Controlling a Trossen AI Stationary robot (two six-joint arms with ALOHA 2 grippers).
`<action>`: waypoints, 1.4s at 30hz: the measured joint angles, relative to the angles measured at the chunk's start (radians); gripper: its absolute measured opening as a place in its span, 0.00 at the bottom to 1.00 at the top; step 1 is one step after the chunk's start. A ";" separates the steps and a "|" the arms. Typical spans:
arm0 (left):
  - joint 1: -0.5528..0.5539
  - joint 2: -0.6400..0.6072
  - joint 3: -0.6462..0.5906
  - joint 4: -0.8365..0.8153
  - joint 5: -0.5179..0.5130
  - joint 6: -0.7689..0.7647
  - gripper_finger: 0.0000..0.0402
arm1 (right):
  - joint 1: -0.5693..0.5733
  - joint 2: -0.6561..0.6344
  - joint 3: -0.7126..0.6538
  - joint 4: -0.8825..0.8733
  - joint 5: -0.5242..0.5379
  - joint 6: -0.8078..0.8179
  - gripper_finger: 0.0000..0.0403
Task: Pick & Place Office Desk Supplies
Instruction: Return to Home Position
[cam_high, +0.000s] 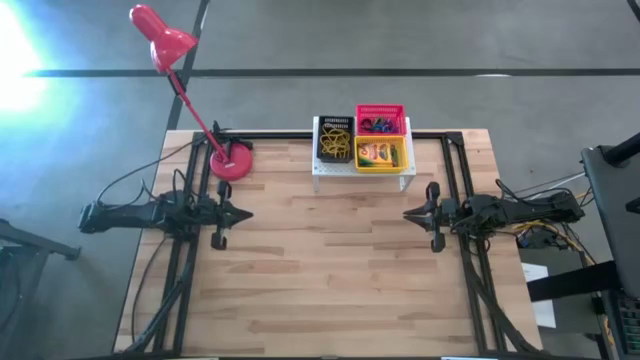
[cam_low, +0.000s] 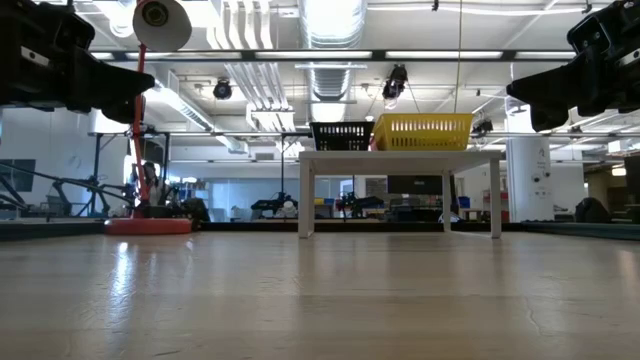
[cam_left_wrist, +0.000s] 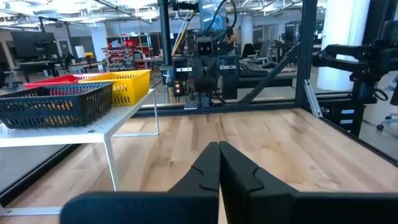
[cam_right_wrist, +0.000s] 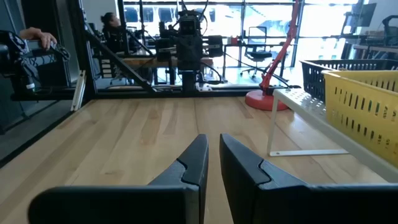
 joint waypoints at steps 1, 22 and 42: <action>0.000 0.000 0.000 0.000 0.000 0.000 0.00 | 0.000 0.000 0.000 0.000 0.000 0.000 0.10; 0.000 0.011 0.000 0.001 -0.003 0.000 0.06 | 0.000 0.000 0.000 0.000 0.000 0.000 0.10; -0.001 0.011 0.000 0.001 -0.003 0.002 0.06 | 0.000 0.000 0.000 0.000 0.000 0.000 0.10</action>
